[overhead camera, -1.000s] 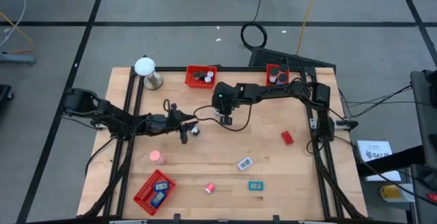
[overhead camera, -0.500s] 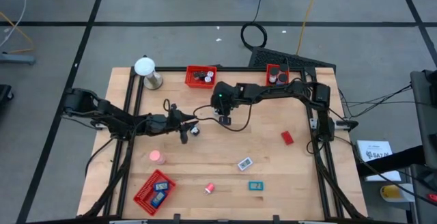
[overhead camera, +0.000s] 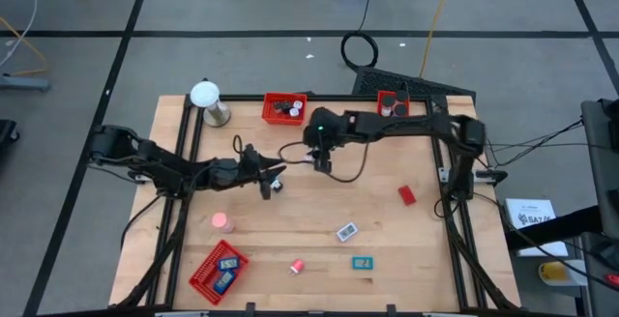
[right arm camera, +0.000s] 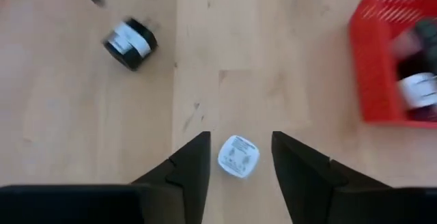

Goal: Pick & Place Office items
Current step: Put the blue charger adapter into the top left red basket

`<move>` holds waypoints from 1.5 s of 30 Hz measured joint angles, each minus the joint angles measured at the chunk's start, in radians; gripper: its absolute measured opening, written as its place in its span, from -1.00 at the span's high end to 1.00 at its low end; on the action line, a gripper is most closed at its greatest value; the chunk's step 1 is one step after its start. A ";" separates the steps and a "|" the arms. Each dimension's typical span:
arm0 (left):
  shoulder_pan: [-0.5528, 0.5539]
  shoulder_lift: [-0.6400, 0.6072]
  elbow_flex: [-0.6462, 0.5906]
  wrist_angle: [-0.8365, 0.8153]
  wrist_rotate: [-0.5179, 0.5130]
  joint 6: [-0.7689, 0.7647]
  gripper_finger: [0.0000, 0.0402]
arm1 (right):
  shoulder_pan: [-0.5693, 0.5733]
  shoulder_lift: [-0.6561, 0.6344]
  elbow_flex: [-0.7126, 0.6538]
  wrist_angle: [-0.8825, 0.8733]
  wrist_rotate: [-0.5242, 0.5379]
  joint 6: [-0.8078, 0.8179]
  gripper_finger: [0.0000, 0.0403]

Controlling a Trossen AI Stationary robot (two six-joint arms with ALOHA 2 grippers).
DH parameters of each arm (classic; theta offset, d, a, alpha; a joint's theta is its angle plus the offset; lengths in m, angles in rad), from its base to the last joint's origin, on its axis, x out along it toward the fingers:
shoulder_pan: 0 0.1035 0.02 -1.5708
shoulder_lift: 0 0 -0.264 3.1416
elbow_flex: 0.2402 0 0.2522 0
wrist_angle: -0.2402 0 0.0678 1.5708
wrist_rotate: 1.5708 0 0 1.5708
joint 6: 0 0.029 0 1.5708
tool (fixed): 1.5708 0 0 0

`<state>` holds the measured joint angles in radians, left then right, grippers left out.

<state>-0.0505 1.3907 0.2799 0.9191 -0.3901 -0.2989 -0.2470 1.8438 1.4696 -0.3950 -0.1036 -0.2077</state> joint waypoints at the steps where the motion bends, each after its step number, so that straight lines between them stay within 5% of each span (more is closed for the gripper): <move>1: 0.005 0.000 0.015 -0.020 0.000 -0.010 0.44 | 0.000 -0.035 -0.021 -0.004 0.000 -0.003 0.37; 9: 0.050 0.001 0.255 -0.494 0.000 -0.074 0.44 | 0.026 -0.309 -0.456 0.253 0.082 0.118 0.95; 17: 0.084 0.059 0.495 -0.834 -0.013 -0.137 0.44 | 0.099 -0.543 -0.821 0.555 0.185 0.251 0.94; 23: 0.115 0.195 0.633 -0.969 -0.008 -0.201 0.29 | 0.097 -0.684 -0.903 0.569 0.184 0.261 0.98; 36: 0.197 0.417 0.845 -1.106 0.110 -0.249 -0.57 | 0.097 -0.756 -0.948 0.571 0.182 0.258 1.00; 45: 0.231 0.463 0.878 -1.129 0.111 -0.256 -0.52 | 0.098 -0.756 -0.947 0.587 0.180 0.252 0.99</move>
<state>0.1808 1.8538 1.1576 -0.2102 -0.2787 -0.5548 -0.1487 1.0882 0.5224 0.1915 0.0760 0.0443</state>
